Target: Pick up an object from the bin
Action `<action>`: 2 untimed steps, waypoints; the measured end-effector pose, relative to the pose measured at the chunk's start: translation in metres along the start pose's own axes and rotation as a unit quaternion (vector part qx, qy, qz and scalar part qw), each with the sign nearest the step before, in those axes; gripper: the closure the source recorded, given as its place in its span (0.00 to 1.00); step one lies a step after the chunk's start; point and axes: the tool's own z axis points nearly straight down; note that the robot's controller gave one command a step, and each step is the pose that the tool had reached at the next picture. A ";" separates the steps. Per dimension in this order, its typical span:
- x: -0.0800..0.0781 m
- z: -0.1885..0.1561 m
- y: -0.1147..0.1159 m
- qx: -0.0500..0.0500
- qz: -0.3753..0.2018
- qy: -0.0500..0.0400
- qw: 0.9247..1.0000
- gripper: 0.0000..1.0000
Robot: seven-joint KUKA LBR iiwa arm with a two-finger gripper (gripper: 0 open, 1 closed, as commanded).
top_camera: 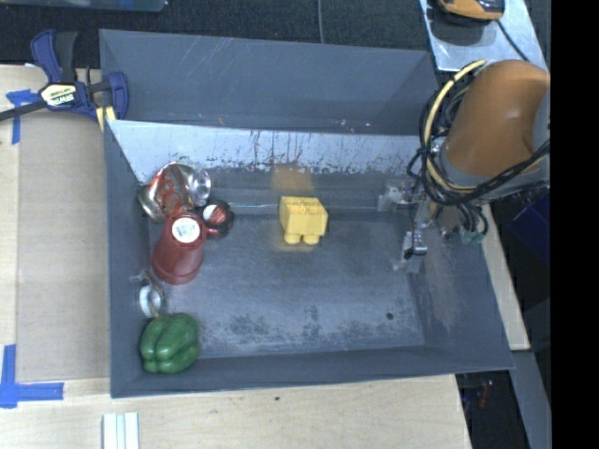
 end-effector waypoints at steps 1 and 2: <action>-0.002 -0.004 0.000 0.001 -0.001 -0.004 1.000 0.00; -0.031 0.080 0.085 0.001 -0.025 -0.007 1.000 0.00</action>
Offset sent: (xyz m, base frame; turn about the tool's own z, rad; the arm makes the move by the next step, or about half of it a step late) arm 0.0306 0.0920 -0.0886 -0.0552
